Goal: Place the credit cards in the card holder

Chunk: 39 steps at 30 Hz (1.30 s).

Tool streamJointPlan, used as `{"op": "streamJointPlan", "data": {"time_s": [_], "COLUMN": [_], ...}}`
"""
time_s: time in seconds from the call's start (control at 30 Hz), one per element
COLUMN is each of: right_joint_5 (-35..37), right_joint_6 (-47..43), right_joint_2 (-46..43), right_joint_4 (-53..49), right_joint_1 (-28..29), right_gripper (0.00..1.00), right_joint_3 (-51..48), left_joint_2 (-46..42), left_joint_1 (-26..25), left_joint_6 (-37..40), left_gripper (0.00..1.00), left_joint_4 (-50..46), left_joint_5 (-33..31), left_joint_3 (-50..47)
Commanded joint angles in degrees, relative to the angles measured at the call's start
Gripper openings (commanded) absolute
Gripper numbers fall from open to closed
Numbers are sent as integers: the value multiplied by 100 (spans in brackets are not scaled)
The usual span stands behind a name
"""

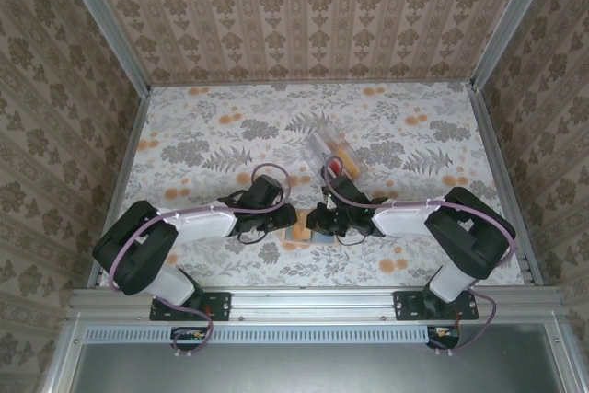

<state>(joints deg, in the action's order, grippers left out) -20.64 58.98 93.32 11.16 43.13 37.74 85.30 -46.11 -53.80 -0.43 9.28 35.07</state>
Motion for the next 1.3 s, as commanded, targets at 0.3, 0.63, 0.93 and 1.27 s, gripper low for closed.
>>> {"op": "streamJointPlan", "data": {"time_s": [0.3,0.63,0.93,1.27], "right_joint_5": [544,228,628,646], "right_joint_6": [-341,-203,-304,-278], "right_joint_2": [-216,65,-193,-36], "right_joint_4": [-1381,-1031,-1791,-1982], "right_joint_1": [127,126,136,160], "right_gripper": [24,24,33,32], "right_joint_3": [420,506,676,795], "left_joint_2": [4,4,-13,13], "left_joint_1": [-55,-52,-56,-56], "left_joint_6": [-96,-91,-146,-131], "left_gripper": [33,33,32,32], "left_joint_4": [-52,14,43,43], "left_joint_5": [29,94,69,88], "left_joint_3": [-45,-47,-70,-40]}}
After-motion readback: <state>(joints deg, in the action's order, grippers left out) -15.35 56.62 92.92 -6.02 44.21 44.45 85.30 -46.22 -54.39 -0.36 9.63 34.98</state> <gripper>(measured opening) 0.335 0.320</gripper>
